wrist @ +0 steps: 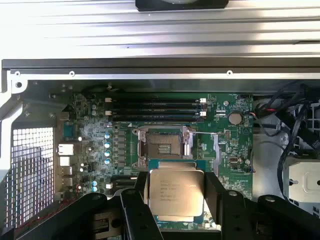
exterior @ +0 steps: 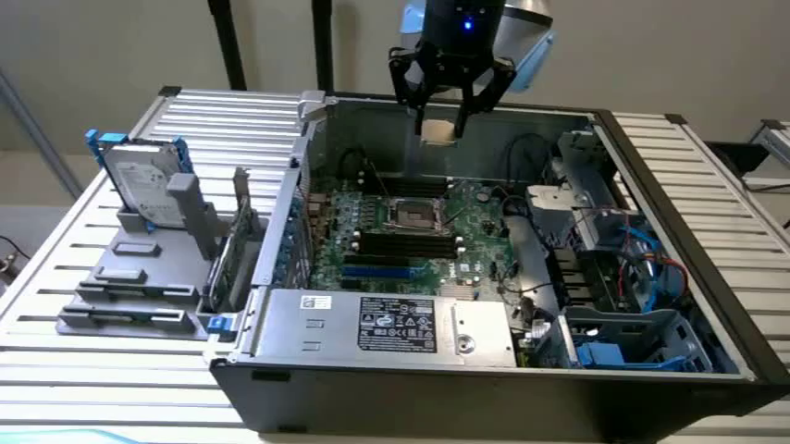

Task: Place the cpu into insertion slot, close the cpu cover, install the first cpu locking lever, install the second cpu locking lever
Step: 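Place the cpu into insertion slot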

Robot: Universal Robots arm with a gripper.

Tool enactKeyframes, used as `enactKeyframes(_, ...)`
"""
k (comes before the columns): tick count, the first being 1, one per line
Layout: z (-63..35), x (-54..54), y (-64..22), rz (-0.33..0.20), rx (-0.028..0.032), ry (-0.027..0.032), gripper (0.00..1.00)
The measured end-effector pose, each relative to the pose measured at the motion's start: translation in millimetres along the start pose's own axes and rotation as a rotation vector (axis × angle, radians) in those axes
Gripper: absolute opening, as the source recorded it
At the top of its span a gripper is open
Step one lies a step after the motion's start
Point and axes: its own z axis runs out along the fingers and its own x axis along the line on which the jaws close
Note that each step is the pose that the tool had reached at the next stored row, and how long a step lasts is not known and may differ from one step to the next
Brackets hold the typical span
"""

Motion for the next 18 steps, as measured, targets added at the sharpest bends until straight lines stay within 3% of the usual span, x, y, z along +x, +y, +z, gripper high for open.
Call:
enactKeyframes(14,0.0,0.3,0.0,0.0,0.0001,0.0,0.55)
enactKeyframes(18,3.4,6.5,2.9,0.0,0.0004,-0.0044,0.55)
